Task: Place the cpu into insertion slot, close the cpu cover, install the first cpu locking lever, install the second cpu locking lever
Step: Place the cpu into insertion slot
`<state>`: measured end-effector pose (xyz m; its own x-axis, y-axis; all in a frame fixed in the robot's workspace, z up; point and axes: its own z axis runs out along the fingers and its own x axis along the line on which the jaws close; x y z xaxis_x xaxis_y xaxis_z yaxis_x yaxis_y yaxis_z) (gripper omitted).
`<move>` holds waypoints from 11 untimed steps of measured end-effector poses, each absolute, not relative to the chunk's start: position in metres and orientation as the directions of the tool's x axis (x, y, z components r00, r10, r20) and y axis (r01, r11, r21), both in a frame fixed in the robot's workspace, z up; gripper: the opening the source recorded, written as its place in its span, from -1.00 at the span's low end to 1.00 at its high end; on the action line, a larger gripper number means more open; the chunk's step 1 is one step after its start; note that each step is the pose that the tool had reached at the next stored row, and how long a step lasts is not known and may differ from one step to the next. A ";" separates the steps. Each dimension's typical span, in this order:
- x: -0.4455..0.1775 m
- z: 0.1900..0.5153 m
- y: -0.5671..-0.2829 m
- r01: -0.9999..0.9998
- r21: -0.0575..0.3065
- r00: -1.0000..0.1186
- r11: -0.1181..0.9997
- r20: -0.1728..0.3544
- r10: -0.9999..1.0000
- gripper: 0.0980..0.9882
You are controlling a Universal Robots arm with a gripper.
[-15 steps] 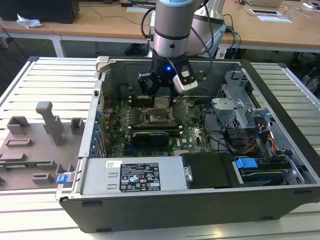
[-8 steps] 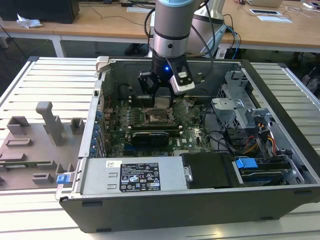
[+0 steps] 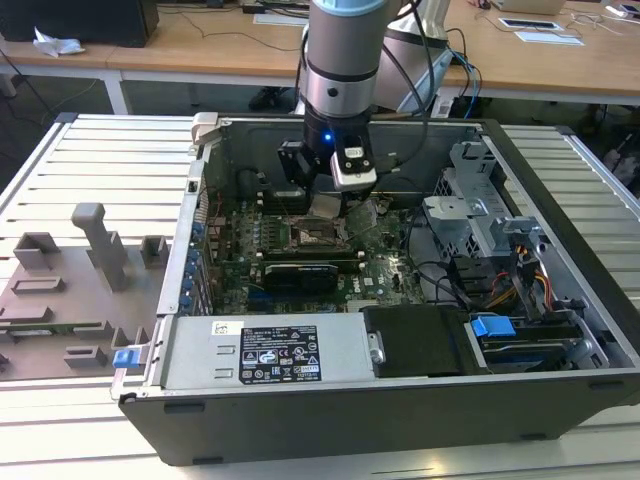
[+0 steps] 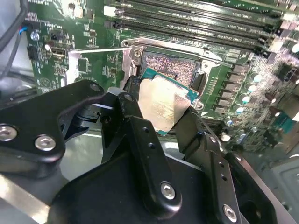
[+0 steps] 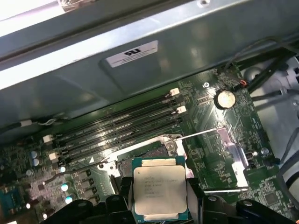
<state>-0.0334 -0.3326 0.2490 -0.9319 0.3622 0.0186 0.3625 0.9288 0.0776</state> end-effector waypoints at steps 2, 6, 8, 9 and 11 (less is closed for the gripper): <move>-0.033 0.249 -0.333 0.391 0.077 -0.920 0.917 0.019 0.391 0.00; -0.033 0.248 -0.333 0.476 0.077 -0.879 0.876 0.018 0.477 0.00; -0.033 0.247 -0.333 0.515 0.077 -0.857 0.854 0.018 0.515 0.00; -0.033 0.247 -0.333 0.525 0.076 -0.851 0.848 0.018 0.525 0.00; -0.033 0.247 -0.333 0.549 0.076 -0.836 0.833 0.018 0.549 0.00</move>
